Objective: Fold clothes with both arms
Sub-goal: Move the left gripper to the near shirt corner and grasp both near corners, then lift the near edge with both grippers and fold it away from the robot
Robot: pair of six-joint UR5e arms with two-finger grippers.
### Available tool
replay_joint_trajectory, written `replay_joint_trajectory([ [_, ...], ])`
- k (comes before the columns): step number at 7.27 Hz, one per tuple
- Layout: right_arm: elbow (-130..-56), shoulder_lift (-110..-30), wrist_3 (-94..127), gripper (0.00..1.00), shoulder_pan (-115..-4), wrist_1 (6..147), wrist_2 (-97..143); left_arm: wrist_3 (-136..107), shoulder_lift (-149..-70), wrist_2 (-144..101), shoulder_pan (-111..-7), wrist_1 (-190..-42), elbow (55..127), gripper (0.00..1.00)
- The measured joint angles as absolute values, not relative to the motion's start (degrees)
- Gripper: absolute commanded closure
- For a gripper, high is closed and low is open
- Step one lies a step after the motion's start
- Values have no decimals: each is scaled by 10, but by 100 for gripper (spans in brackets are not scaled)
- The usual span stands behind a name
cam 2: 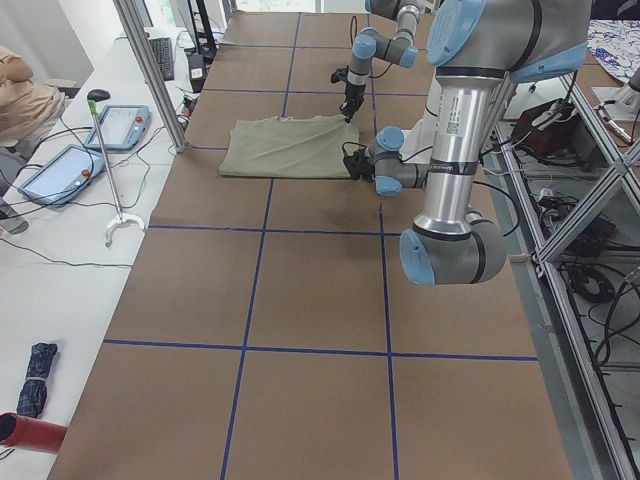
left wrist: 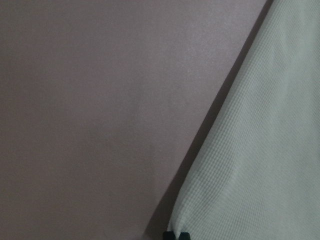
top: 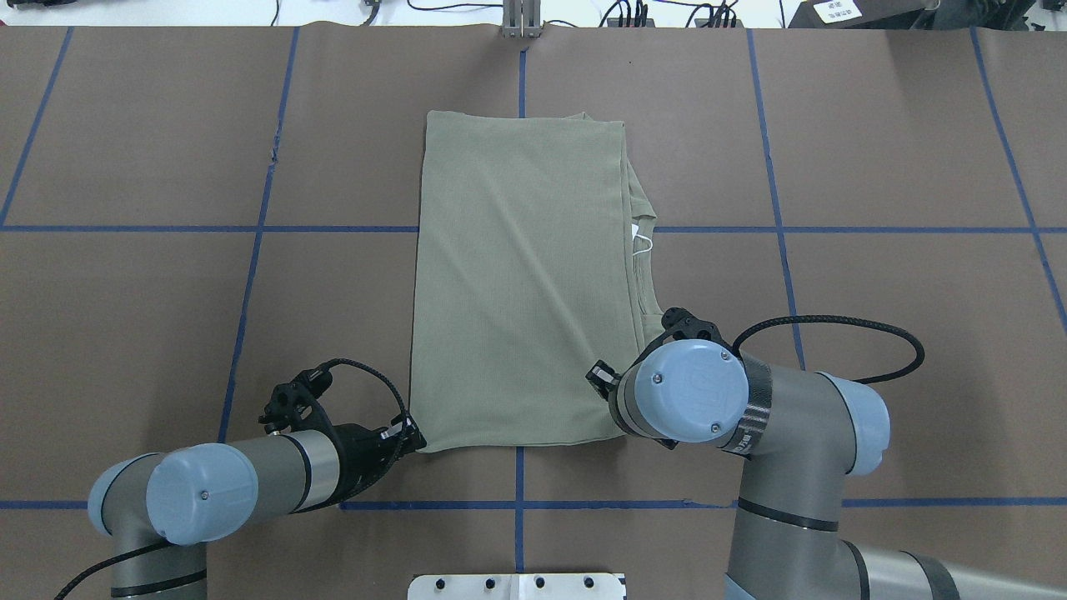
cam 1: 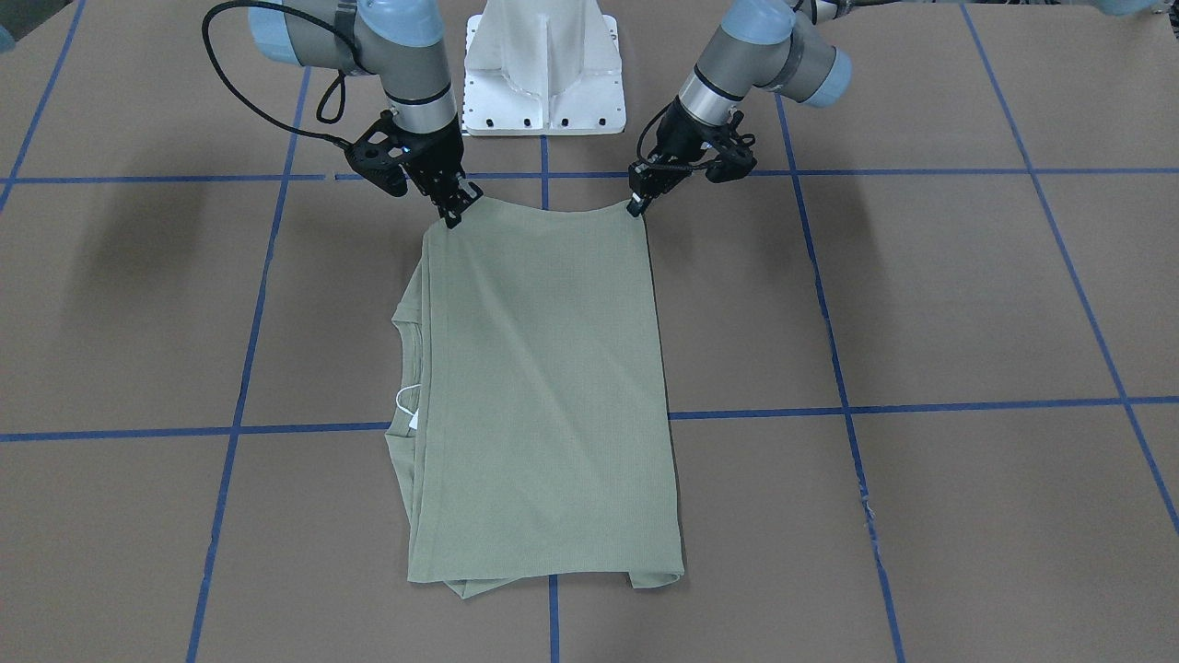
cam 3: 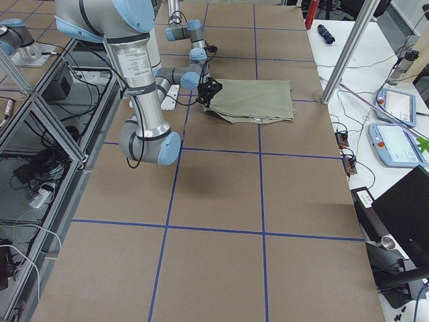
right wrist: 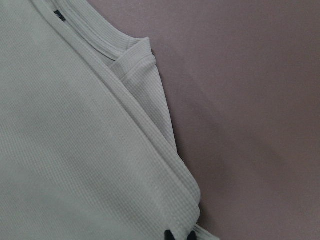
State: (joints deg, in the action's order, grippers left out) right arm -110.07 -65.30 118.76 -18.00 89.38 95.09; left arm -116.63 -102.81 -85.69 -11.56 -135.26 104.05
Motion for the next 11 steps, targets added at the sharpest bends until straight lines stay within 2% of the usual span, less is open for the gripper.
replay_joint_trajectory([
  [3,-1124,-664,1198,100,-179,894,956,-1174,-1022,-857,-110,-1349,1099,100],
  [7,-1251,-718,1242,100,-182,897,986,-1202,-1019,-900,-103,-1198,1286,100],
  [9,-1263,-709,1240,100,-236,897,1022,-1192,-1042,-928,-142,-1157,1294,100],
  [11,-1185,-647,1224,100,-309,894,1071,-1145,-1091,-940,-207,-1128,1247,100],
])
